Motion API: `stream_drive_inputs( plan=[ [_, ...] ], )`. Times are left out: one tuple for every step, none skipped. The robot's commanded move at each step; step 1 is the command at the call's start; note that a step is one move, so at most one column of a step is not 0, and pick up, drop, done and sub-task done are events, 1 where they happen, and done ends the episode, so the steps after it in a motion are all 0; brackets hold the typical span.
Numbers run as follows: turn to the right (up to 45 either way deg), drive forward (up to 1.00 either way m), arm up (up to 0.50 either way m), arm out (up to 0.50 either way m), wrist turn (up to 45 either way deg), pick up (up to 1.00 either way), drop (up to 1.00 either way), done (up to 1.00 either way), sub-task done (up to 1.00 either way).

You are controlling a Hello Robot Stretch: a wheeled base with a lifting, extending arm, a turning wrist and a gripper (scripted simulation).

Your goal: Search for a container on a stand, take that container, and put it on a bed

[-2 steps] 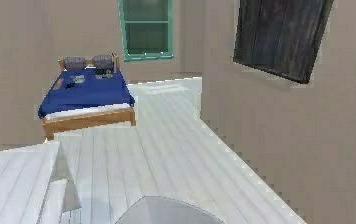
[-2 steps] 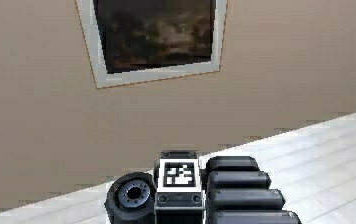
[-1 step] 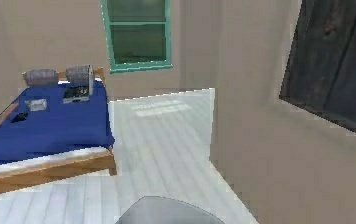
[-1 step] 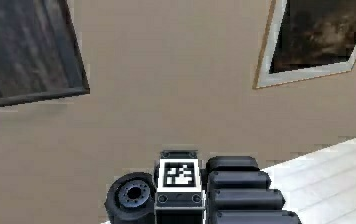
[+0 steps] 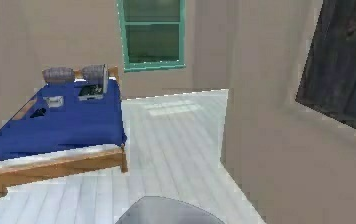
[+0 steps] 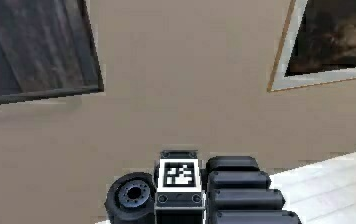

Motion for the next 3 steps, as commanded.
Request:
stream_drive_inputs(
  plan=[
    [0.0,1.00,0.00,0.00,0.0,0.00,0.00,0.00,0.00],
    [0.0,0.80,0.00,0.00,0.0,0.00,0.00,0.00,0.00],
    [-24.0,0.00,0.00,0.00,0.0,0.00,0.00,0.00,0.00]
  ],
)
